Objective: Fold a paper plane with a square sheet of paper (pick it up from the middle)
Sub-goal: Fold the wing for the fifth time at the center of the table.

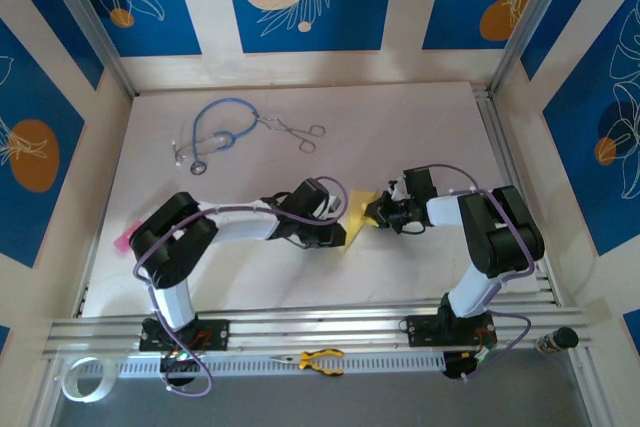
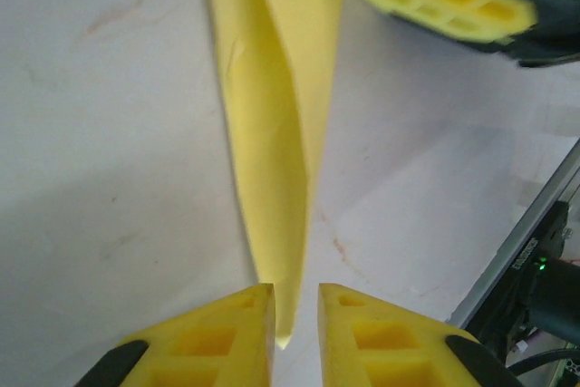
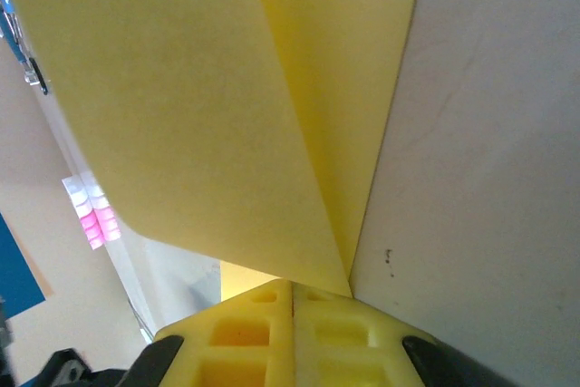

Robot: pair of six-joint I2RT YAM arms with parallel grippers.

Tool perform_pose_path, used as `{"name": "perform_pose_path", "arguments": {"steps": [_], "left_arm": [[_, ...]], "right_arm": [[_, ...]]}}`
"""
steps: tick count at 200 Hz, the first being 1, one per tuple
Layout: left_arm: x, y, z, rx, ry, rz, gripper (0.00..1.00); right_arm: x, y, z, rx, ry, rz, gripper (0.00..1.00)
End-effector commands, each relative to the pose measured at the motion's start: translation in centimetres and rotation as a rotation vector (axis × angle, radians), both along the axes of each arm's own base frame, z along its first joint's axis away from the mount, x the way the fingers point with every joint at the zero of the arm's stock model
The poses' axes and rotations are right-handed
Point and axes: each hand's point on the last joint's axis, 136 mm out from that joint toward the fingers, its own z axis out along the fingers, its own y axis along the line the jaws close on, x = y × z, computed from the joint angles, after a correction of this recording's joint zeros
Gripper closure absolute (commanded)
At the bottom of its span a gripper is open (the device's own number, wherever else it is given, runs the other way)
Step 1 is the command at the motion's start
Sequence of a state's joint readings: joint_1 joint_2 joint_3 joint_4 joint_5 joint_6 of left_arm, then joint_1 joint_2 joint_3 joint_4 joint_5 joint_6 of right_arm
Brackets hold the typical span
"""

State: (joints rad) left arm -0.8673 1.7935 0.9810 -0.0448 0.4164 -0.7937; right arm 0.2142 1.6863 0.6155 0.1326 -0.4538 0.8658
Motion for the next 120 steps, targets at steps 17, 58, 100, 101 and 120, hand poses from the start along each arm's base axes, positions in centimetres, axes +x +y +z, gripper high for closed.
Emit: {"name": "perform_pose_path", "arguments": {"steps": [17,58,100,101,120], "left_arm": [[1.4,-2.4,3.5,-0.079,-0.074,-0.033,0.89],[1.6,-5.6,4.1,-0.174,-0.022,-0.116,0.94],[2.7,-4.8,1.7,-0.065,-0.031,-0.105,0.94],[2.7,-4.8,1.7,-0.062,-0.032,-0.105,0.94],[3.0,-4.1,0.5,0.008,-0.054,-0.116,0.94]], "right_arm": [[-1.2,-0.3,-2.3,-0.061,0.081,-0.002,1.00],[-1.3,-0.3,-2.4,-0.061,0.085,0.001,1.00],[-1.3,-0.3,-2.3,-0.060,0.084,0.003,1.00],[-1.3,-0.3,-2.3,-0.061,0.086,0.002,1.00],[-1.4,-0.2,-2.3,-0.058,0.086,0.004,1.00]]}}
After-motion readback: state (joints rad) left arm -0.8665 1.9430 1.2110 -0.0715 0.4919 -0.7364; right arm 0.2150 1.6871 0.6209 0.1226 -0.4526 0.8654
